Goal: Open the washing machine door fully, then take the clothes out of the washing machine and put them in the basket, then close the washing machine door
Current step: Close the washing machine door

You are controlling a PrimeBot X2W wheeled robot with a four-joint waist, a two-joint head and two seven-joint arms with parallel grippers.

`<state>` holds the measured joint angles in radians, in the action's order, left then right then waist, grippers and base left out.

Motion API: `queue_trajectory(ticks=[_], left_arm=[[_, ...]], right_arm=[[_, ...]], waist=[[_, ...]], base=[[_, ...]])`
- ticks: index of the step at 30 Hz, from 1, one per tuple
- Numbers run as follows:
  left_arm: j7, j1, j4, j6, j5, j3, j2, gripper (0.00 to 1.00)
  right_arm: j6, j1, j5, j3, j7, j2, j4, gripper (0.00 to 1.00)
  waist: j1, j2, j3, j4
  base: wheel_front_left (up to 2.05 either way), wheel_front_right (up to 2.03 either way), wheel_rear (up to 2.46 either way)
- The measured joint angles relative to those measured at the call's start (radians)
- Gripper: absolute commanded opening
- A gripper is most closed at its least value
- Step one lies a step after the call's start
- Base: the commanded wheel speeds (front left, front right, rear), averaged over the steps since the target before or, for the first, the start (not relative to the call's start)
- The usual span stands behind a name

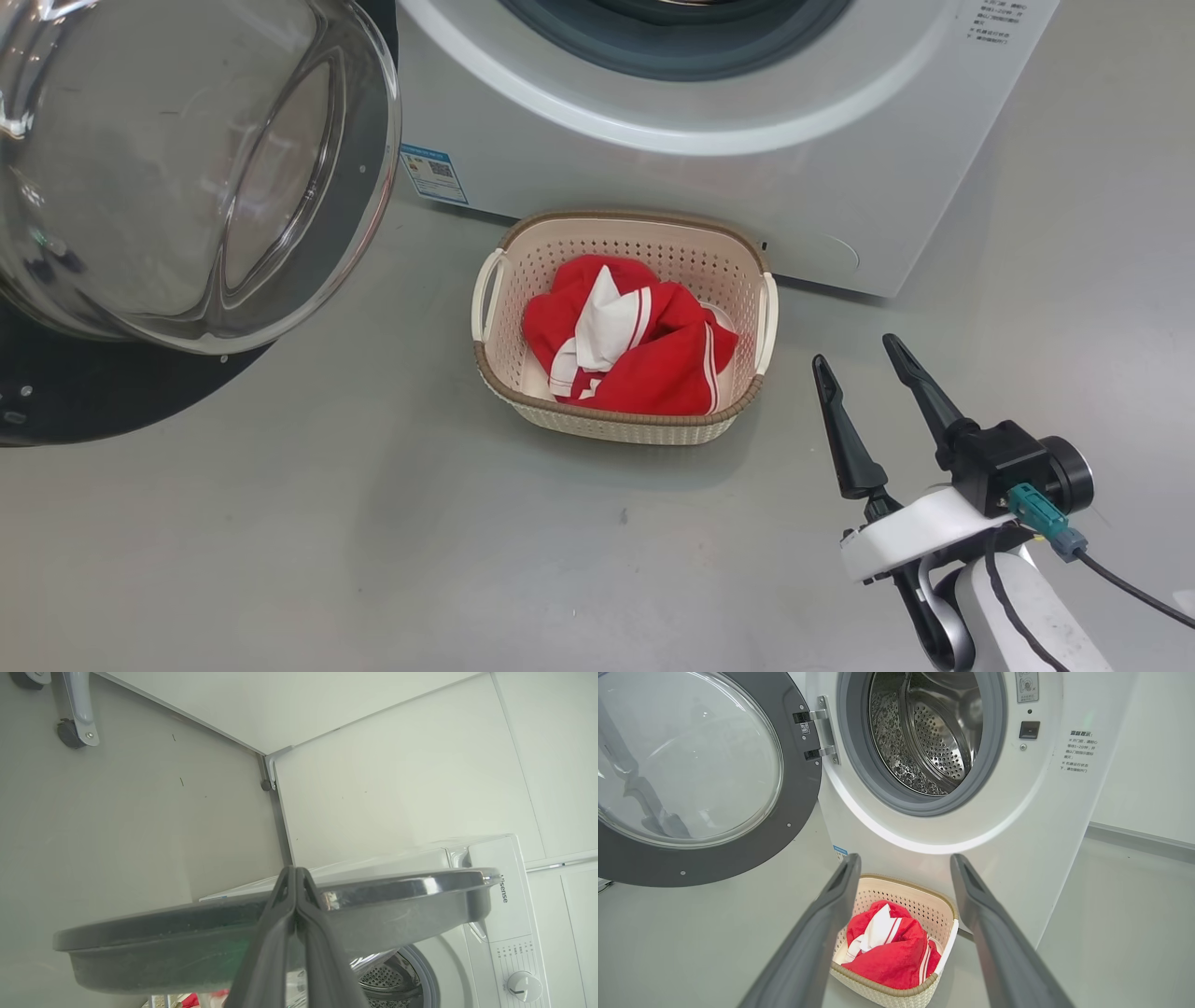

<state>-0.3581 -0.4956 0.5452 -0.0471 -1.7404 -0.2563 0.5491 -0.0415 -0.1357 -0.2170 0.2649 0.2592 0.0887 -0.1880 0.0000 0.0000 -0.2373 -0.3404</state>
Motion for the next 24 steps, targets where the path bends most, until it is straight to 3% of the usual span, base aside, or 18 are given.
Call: queue_trajectory(ticks=[24], left_arm=[[-0.131, -0.032, 0.040, 0.091, -0.057, 0.020, -0.002, 0.00]], right_arm=[[0.001, -0.007, 0.000, -0.001, 0.000, 0.001, -0.012, 1.00]], waist=[[0.0000, 0.0000, 0.007, 0.011]], base=[[0.00, 0.00, 0.00]])
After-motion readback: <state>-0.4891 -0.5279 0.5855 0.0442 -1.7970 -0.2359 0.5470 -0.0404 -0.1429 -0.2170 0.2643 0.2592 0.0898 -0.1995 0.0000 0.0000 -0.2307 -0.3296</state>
